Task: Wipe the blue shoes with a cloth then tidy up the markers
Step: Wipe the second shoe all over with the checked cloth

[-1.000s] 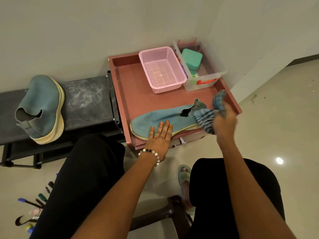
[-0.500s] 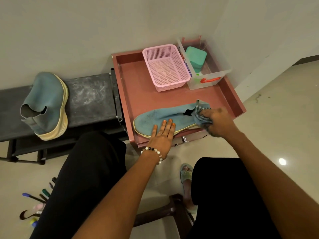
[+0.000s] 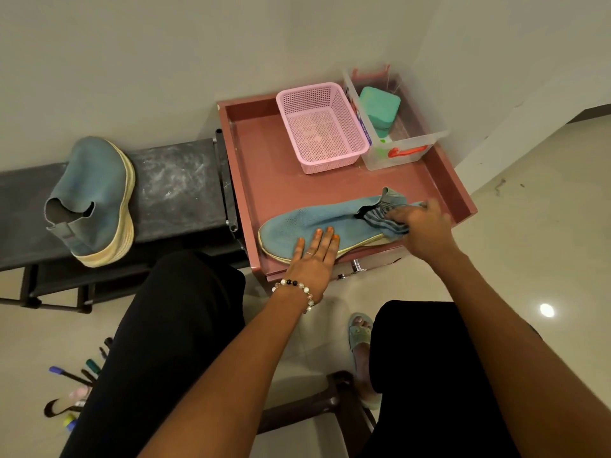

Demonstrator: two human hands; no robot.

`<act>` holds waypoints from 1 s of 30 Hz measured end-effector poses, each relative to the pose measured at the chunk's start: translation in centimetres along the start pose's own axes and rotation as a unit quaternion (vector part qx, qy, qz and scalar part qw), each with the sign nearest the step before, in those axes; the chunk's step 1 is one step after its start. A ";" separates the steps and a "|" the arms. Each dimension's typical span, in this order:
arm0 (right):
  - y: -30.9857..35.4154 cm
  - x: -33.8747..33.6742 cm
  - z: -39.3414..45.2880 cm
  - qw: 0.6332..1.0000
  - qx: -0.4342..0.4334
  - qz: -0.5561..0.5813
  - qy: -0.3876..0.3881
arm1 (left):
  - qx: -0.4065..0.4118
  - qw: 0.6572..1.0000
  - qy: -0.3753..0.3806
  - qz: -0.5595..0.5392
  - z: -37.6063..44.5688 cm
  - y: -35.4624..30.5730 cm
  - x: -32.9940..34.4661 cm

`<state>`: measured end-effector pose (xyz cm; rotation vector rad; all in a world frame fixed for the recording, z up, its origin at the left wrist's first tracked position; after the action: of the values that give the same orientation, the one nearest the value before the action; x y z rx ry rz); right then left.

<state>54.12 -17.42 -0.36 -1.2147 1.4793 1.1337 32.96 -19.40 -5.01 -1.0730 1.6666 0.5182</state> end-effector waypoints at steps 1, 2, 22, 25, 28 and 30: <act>0.0 -0.2 -0.3 1.000 0.019 -0.008 -0.017 | -0.001 1.000 0.000 0.000 0.0 0.0 0.0; 0.7 -0.3 -0.6 0.998 0.032 -0.027 -0.037 | -0.001 1.000 0.001 0.001 0.0 0.0 0.0; 8.2 1.6 -1.4 0.998 -0.009 -0.054 0.011 | -0.001 1.000 0.015 0.020 0.1 0.1 0.0; 7.0 0.7 -1.0 0.994 -0.079 -0.049 0.060 | 0.004 0.999 0.025 0.024 0.3 0.1 -0.1; 2.6 -1.4 -0.3 0.990 -0.066 -0.107 0.070 | 0.002 1.000 0.018 0.026 0.4 0.0 0.0; 1.1 -1.7 -0.2 0.988 -0.041 -0.143 0.031 | -0.001 1.000 0.017 0.025 0.3 -0.1 0.1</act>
<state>53.20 -17.14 1.48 -1.4776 1.2640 0.9760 33.22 -19.22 -5.21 -1.0489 1.7263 0.5361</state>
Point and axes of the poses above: each hand's wrist, its own z-axis towards the middle knuckle, its own x-axis out of the palm, y = z × x, the point moved 3 cm from there along z, towards the middle knuckle, and after that the axes turned 3 degrees about -x, right-handed, at the moved point
